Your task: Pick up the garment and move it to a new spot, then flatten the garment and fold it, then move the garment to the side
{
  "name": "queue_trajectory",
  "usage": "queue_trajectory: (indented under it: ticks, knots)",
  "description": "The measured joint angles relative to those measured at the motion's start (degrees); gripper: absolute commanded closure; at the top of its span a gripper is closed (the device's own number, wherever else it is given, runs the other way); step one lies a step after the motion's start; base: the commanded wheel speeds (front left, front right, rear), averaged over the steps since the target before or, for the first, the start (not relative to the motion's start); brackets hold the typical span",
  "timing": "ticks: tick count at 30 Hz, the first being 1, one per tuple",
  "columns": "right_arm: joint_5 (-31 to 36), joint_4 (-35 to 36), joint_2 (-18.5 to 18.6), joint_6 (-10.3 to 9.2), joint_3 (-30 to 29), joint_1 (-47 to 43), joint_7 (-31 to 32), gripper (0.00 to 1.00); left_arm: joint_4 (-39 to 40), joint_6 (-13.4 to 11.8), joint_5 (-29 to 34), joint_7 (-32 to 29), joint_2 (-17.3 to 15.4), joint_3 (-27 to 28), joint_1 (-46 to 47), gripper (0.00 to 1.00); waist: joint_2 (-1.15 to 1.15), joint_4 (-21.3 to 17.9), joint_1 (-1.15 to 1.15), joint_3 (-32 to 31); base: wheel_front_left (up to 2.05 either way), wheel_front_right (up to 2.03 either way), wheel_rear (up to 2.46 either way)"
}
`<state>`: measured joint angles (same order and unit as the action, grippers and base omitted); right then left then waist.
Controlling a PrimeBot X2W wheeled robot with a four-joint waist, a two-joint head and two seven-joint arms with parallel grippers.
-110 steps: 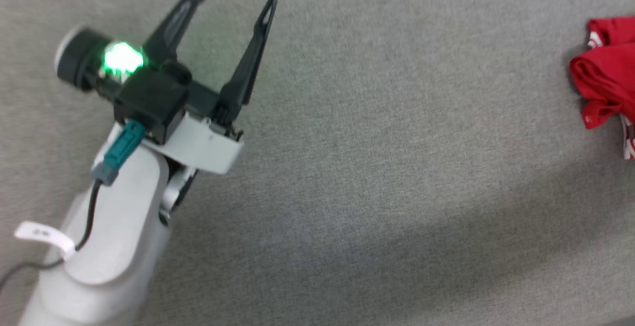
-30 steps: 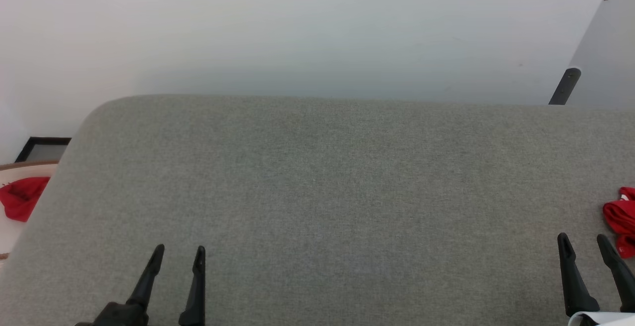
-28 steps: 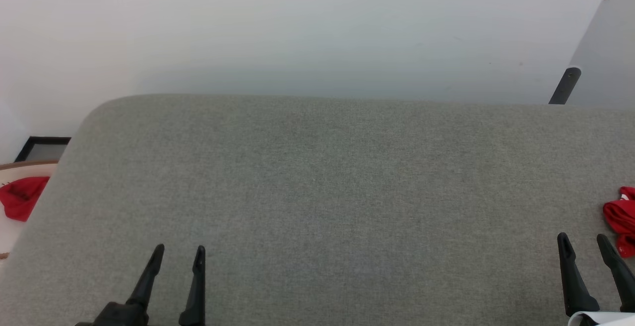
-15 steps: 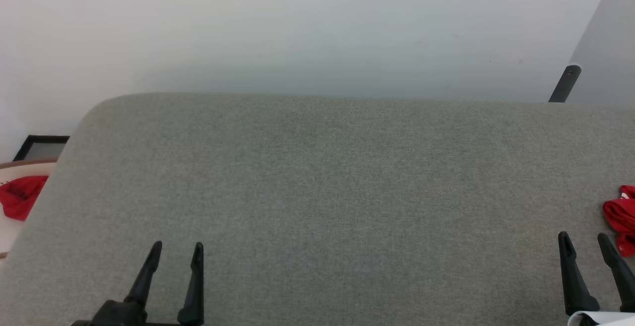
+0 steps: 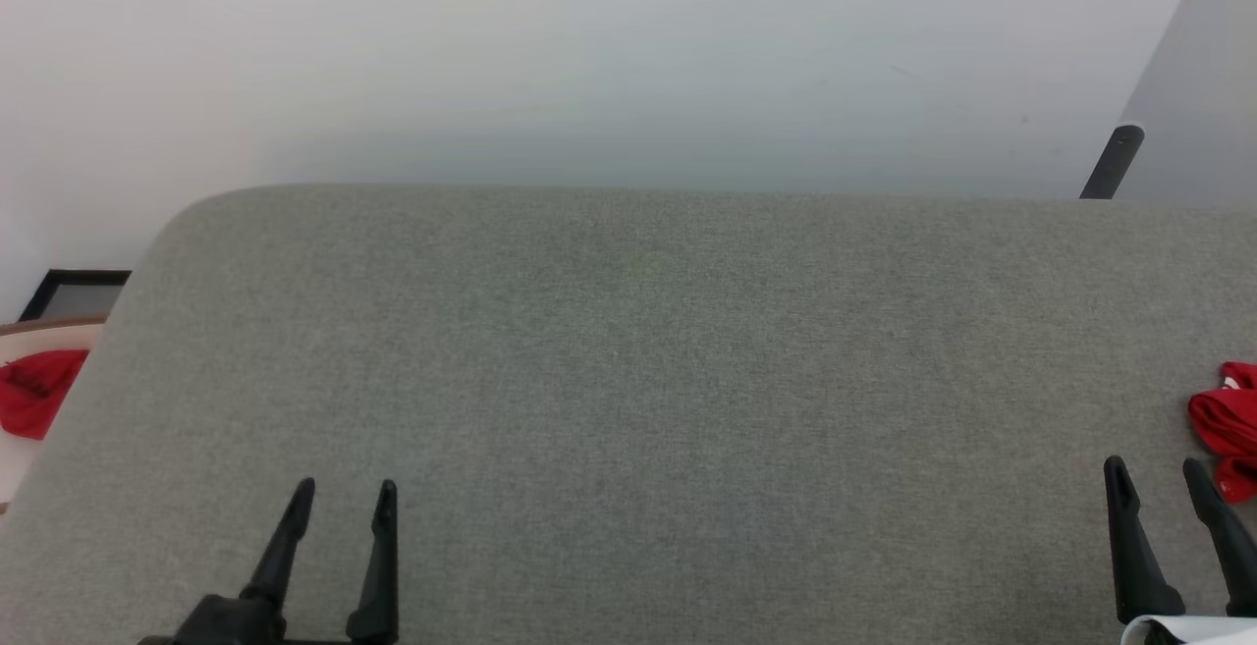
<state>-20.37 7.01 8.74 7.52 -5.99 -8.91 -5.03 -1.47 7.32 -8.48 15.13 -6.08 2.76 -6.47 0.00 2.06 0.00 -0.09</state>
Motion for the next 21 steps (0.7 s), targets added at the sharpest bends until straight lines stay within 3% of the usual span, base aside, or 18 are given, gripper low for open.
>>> queue_trajectory:
  ticks: [1, 2, 8, 21]
  knots:
    - [0.1, 0.0, 0.0, 0.00, 0.0, 0.0, 0.0, 0.00, 0.1, 0.0, 0.0, 0.0, 0.0, 0.1, 0.0, 0.00, 0.00, 0.0, 0.00, 0.0, 0.00, 0.00, 0.00]
    - [0.1, -0.3, -0.1, 0.00, 0.1, 0.0, 0.0, 1.00, -0.1, 0.0, 0.0, 0.0, 0.1, 0.1, 0.0, 1.00, 0.00, -0.1, 0.00, 0.1, 0.00, 0.00, 0.00]
    - [-1.0, -3.5, -1.1, 0.00, 0.6, -0.1, 0.4, 1.00, -3.0, 0.0, -1.6, -0.4, 0.9, -0.5, -1.2, 1.00, 0.00, -0.1, 0.00, 0.1, 0.00, 0.00, 0.00]
    - [-13.2, -6.5, -1.7, 0.00, 0.6, 1.6, 2.1, 1.00, -4.8, 0.0, -16.3, -3.5, 0.8, -0.4, 0.4, 1.00, 0.00, -0.3, 0.00, 0.1, 0.00, 0.00, 0.00]
